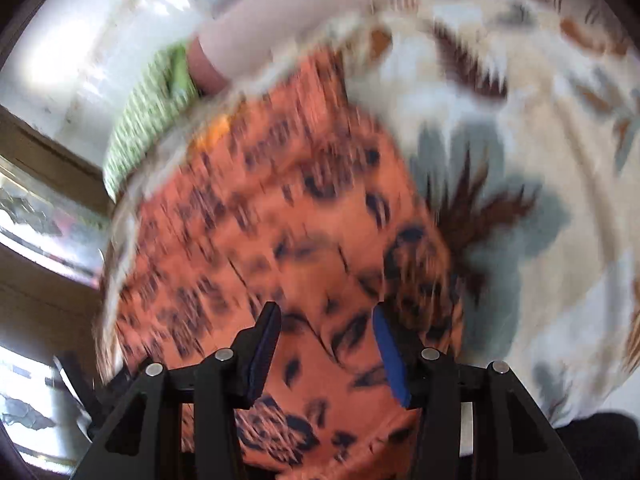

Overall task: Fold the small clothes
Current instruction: 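Fold the hem up toward the neckline with both grippers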

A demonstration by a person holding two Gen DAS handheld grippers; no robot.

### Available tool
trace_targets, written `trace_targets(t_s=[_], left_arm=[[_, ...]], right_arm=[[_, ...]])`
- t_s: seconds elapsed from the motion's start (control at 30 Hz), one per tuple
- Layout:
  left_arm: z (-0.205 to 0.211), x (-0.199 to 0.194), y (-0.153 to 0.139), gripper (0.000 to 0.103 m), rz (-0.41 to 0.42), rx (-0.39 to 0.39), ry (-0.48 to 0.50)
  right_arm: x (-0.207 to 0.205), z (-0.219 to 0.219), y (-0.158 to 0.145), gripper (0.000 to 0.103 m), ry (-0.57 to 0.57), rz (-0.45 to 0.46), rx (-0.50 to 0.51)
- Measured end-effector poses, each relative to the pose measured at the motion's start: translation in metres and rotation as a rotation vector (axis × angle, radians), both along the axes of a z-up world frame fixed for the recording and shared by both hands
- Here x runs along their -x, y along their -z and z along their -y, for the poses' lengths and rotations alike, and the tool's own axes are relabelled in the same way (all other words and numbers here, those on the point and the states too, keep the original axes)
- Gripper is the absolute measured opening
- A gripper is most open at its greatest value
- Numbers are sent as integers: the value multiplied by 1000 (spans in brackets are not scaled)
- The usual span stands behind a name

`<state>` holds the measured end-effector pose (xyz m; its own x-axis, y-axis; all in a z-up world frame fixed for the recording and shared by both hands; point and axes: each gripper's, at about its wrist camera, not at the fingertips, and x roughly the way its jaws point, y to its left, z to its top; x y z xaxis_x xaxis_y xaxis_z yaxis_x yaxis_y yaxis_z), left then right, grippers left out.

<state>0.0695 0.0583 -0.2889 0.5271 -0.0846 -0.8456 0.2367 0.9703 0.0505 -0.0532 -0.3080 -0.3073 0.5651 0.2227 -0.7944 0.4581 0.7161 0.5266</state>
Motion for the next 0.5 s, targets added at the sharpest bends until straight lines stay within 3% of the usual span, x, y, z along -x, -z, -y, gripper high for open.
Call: trace_targets(t_s=[0.23,0.33,0.43,0.5], left_arm=[[-47,17,-21,103,23,32,-66],[-79,26,-29,103,41,43,-96],[-105,31,-32,103,19,37,-119],[-118,36,-34,103,-3,65,-117]], right_arm=[[16,-3,-30,53,-21,65,41],[33,-4,-47,63,-42,67,84],[51,-16,-61,65,-91,73,179],[61,-24,-62,65,-117,69,178]])
